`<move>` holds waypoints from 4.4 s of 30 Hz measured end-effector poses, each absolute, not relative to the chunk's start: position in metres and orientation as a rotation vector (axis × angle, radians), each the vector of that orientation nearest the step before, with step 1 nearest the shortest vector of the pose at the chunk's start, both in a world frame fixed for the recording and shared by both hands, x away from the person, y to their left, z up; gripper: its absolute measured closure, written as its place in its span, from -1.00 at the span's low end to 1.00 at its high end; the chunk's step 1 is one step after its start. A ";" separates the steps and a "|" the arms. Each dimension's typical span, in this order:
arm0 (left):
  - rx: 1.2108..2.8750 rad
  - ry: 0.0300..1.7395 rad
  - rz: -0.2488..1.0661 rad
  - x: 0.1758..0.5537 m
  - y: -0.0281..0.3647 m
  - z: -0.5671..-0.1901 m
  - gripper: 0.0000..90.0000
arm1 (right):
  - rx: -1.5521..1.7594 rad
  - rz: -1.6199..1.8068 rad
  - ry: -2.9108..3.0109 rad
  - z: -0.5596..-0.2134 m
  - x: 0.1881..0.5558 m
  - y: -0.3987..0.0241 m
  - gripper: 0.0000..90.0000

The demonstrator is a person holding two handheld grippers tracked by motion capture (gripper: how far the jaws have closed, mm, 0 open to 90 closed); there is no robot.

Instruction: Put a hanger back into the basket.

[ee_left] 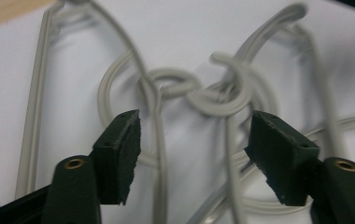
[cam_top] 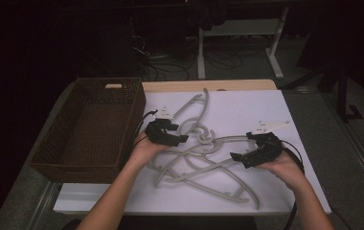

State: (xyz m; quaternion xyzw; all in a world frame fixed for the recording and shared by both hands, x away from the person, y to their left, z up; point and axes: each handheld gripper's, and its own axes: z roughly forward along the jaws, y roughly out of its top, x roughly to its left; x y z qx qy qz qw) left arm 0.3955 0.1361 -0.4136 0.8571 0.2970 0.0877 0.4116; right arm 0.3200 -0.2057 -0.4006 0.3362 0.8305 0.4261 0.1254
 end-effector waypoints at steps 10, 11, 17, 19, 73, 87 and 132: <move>2.257 0.807 0.254 0.402 0.138 -0.434 0.17 | 0.972 1.239 2.429 -0.401 0.320 -0.204 -1.00; 2.264 0.809 0.253 0.402 0.138 -0.435 0.17 | 0.972 1.239 2.429 -0.401 0.320 -0.204 -1.00; 2.311 0.854 0.234 0.404 0.137 -0.441 0.38 | 0.968 1.239 2.432 -0.401 0.320 -0.204 -1.00; 2.324 0.858 0.228 0.404 0.136 -0.443 0.46 | 0.964 1.238 2.433 -0.401 0.320 -0.204 -1.00; 2.340 0.610 0.253 0.397 0.078 -0.383 0.24 | 0.963 1.273 2.397 -0.392 0.317 -0.209 -0.99; 2.413 0.684 0.264 0.490 0.053 -0.398 0.24 | 0.961 1.267 2.402 -0.394 0.318 -0.209 -0.99; 2.320 1.258 0.392 0.526 0.128 -0.434 0.53 | 0.943 1.254 2.426 -0.396 0.317 -0.204 -0.99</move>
